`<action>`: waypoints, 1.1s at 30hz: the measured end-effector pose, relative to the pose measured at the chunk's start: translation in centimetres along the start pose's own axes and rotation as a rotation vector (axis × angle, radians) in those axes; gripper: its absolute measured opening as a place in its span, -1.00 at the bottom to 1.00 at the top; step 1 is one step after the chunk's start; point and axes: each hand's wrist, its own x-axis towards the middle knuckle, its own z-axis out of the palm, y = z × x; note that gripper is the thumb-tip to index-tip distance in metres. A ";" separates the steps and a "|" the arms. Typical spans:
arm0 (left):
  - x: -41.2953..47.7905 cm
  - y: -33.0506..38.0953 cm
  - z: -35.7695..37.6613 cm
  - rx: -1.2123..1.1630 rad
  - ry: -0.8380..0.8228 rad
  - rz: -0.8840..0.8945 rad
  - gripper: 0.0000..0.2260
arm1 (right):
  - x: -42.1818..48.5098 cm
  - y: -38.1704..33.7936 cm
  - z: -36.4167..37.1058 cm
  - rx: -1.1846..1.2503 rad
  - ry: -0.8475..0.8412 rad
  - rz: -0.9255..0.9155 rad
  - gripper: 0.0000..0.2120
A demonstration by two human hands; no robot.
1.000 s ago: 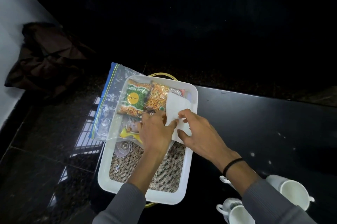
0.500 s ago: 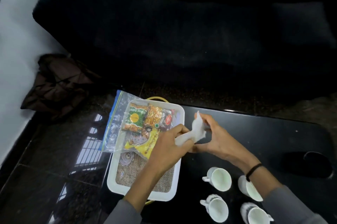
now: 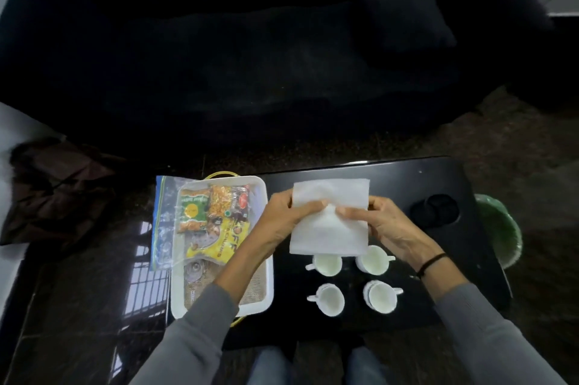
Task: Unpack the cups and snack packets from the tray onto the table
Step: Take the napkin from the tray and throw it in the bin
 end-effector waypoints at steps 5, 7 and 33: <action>0.0 -1.6 5.1 -0.087 0.007 -0.098 -0.65 | -2.1 0.2 -3.7 0.140 0.048 -0.001 -0.71; 0.2 -2.4 7.0 -0.101 0.024 -0.117 -0.64 | -2.5 0.6 -5.2 0.129 0.031 0.003 -0.63; 7.7 -4.4 22.4 0.068 0.021 -0.283 -0.84 | -4.4 3.9 -25.7 -0.476 0.790 -0.017 -0.62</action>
